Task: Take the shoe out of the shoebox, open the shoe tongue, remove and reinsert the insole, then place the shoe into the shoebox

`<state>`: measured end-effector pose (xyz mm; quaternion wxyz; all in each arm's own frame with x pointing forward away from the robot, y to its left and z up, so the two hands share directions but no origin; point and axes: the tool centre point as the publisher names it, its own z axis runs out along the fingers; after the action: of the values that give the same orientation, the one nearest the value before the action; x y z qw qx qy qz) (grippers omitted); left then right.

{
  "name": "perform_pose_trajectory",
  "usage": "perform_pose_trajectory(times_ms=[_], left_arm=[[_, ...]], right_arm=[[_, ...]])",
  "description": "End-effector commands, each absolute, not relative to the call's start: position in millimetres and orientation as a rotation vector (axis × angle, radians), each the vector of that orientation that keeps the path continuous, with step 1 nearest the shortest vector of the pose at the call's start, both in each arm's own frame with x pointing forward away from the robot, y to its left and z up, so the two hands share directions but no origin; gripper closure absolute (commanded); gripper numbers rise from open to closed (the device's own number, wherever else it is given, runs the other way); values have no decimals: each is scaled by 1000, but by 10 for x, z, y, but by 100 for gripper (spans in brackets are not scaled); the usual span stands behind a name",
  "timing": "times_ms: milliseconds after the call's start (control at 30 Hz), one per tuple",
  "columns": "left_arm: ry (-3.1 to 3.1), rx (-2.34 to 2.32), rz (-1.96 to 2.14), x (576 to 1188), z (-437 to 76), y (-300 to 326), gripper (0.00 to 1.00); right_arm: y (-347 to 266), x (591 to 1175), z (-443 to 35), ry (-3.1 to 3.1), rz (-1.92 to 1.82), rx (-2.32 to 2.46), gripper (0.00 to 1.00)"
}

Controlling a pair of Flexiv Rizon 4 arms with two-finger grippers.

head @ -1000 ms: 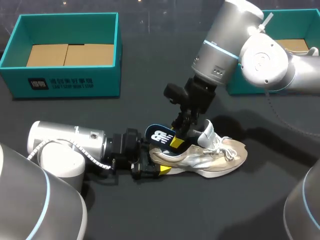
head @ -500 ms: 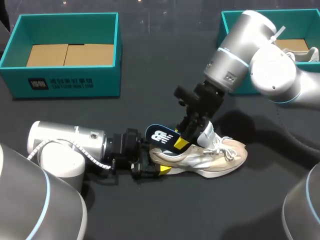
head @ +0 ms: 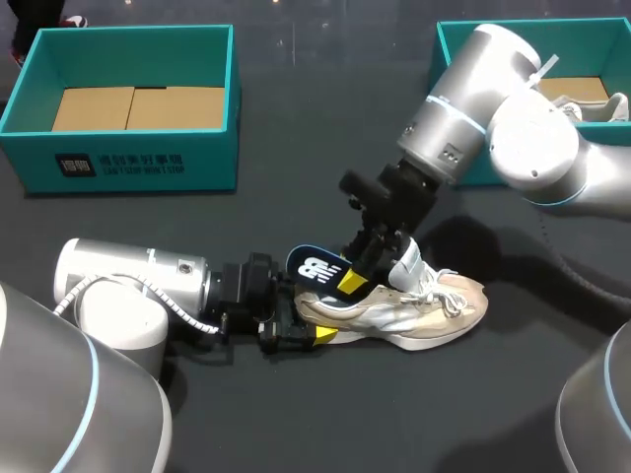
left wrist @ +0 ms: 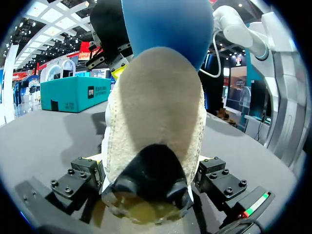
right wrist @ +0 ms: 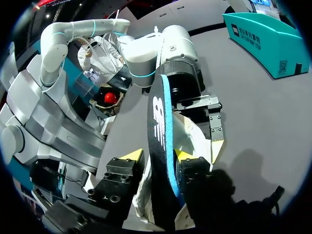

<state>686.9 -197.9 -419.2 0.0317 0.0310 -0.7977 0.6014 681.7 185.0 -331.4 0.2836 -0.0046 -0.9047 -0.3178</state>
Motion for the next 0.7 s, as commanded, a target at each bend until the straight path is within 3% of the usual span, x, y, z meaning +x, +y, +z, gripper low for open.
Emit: perform_pose_trajectory(times_ms=[33, 67, 100, 267, 533, 700], left_arm=[[-2458, 95, 1851, 6859, -4204, -1968, 100], [-2458, 95, 1851, 6859, -4204, -1968, 100], [-2458, 95, 1851, 6859, -4204, -1968, 100], [-2458, 95, 1851, 6859, -4204, -1968, 100], [-2458, 95, 1851, 6859, -4204, -1968, 100], [-2458, 95, 1851, 6859, -4204, -1968, 100]], right_arm=[[1917, 6825, -3326, -2419, -837, -4, 70], [1922, 6820, -3329, -2419, -837, -3, 80], [1928, 6815, -3336, -2418, -837, -3, 100], [1974, 6761, -3316, -2420, -861, 45, 100], [2249, 6600, -2771, -2529, -892, 291, 100], [2249, 6600, -2771, -2529, -892, 291, 100]])
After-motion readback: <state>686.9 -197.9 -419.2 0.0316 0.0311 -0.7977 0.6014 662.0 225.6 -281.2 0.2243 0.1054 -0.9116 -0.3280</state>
